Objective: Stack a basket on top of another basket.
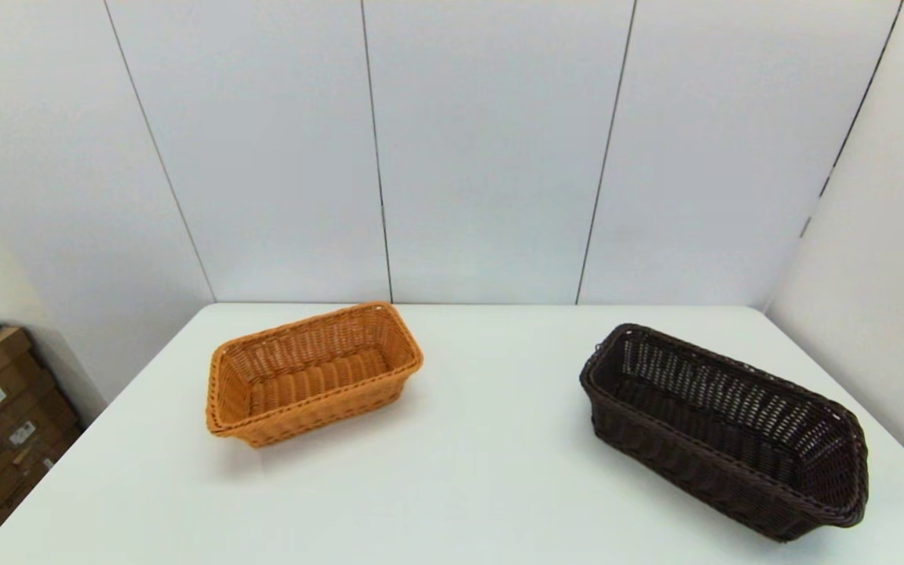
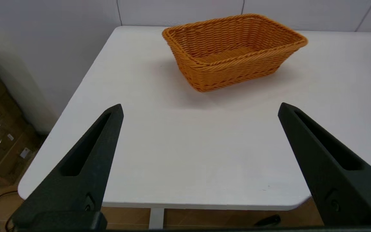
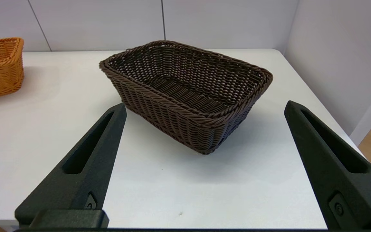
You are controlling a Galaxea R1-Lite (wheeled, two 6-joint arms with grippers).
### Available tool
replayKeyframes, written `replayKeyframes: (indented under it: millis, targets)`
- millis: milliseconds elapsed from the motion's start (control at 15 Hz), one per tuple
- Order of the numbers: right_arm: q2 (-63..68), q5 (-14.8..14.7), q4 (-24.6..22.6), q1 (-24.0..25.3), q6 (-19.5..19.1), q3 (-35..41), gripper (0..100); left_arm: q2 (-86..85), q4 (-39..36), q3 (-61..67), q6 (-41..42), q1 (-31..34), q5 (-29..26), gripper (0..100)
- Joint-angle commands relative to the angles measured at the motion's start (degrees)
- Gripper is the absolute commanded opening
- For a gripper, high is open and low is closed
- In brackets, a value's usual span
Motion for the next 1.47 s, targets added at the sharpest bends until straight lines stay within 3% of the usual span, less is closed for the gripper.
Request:
replayKeyframes:
  millis: [67,400,533,733,1200,1467]
  targets:
    - [-0.11,-0.02,-0.02,0.02,0.02,0.02,100,16.54,12.29,-17.20,-1.18,-0.26,-4.48,100]
    - [-0.11,-0.02,-0.02,0.02,0.02,0.02,100,56.71,18.10,-40.40,-9.97,0.00,-3.95,100]
    - [-0.11,-0.02,-0.02,0.02,0.02,-0.06,100,71.47,20.29,-49.28,-15.85,0.00,-0.35,100]
    - [-0.11,-0.02,-0.02,0.02,0.02,0.02,100,90.46,30.66,-63.07,-26.40,0.00,3.52,100]
    - [-0.11,-0.02,-0.02,0.02,0.02,0.02,100,112.17,35.59,-75.29,-37.30,-0.79,-0.35,100]
    - [-0.11,-0.02,-0.02,-0.06,0.02,0.02,100,120.25,35.85,-79.51,-37.91,-1.40,-0.79,100]
